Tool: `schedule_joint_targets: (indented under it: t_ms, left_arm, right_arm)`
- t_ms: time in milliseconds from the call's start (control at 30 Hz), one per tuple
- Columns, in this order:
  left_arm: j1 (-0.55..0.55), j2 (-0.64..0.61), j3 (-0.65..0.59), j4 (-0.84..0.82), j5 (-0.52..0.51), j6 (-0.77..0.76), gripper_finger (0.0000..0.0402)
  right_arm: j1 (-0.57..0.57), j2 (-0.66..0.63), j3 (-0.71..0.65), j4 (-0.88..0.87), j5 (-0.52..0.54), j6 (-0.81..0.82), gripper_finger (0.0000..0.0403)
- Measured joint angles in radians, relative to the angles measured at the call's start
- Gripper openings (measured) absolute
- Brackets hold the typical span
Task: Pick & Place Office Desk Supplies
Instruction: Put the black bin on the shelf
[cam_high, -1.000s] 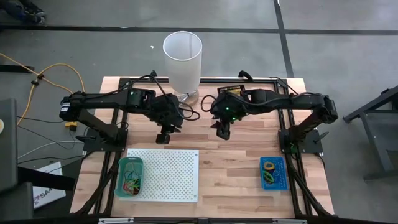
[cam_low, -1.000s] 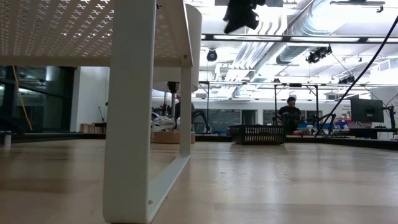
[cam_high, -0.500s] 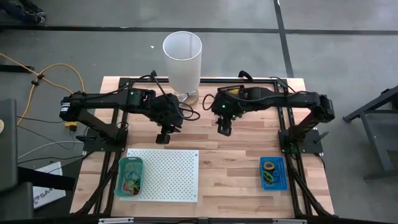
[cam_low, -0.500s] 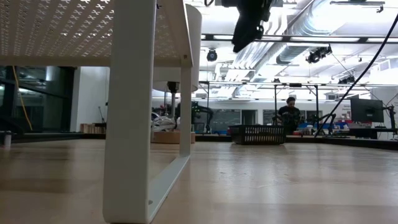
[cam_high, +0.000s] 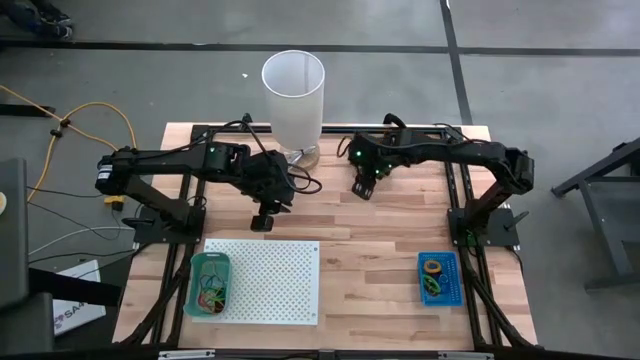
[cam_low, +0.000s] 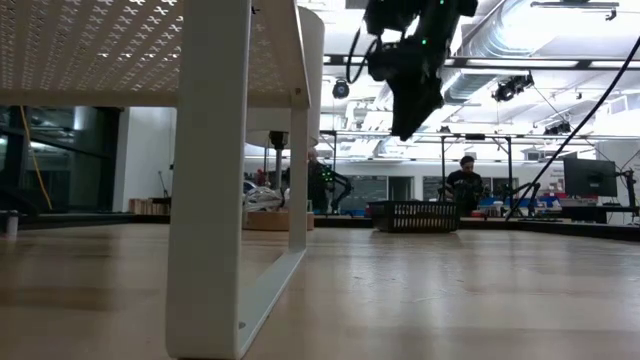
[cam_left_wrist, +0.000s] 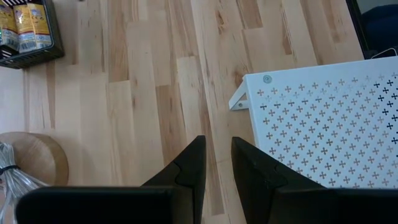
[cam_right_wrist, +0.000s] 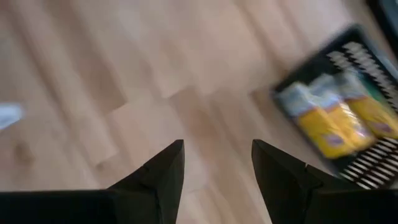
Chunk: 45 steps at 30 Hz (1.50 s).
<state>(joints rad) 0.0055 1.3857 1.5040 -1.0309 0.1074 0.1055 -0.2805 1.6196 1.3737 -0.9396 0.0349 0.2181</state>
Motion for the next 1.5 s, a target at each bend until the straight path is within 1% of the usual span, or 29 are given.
schedule_joint_targets:
  t_ms: [200,333,500,600,700,800,1033,1133,1267,1333,1500]
  left_arm:
    - [0.000,0.000,0.000,0.000,0.000,0.000,0.0072]
    - [0.000,0.000,0.000,0.000,0.000,0.000,0.0072]
    - [0.000,0.000,0.000,0.000,0.000,0.000,0.0072]
    - [0.000,0.000,0.000,0.000,0.000,0.000,0.0072]
    - [0.000,0.000,0.000,0.000,0.000,0.000,0.0072]
    - [0.000,0.000,0.000,0.000,0.000,0.000,0.0072]
    - [0.000,0.000,0.000,0.000,0.000,0.000,0.0072]
    - [0.000,0.000,0.000,0.000,0.000,0.000,0.0072]
    - [0.000,0.000,0.000,0.000,0.000,0.000,0.0072]
    - [0.000,0.000,0.000,0.000,0.000,0.000,0.0072]
    - [0.000,0.000,0.000,0.000,0.000,0.000,0.0072]
  right_arm:
    - [-0.077,0.000,-0.001,-0.002,0.104,0.070,0.0176]
    - [-0.120,0.000,-0.001,-0.026,0.125,0.112,0.0176]
    - [-0.186,0.000,-0.001,-0.073,0.127,0.296,0.0176]
    - [-0.221,0.000,-0.001,-0.079,0.138,0.335,0.0176]
    - [-0.243,0.000,-0.001,-0.079,0.199,0.305,0.0176]
    - [-0.257,0.000,-0.001,-0.078,0.275,0.314,0.0176]
    - [-0.272,0.000,-0.001,-0.075,0.341,0.466,0.0176]
    - [-0.278,-0.001,-0.001,-0.076,0.320,0.522,0.0176]
    - [-0.321,0.003,-0.001,-0.112,0.216,0.543,0.0176]
    - [-0.345,0.006,-0.001,-0.141,0.185,0.568,0.0176]
    - [-0.367,0.029,-0.001,-0.174,0.186,0.620,0.0176]
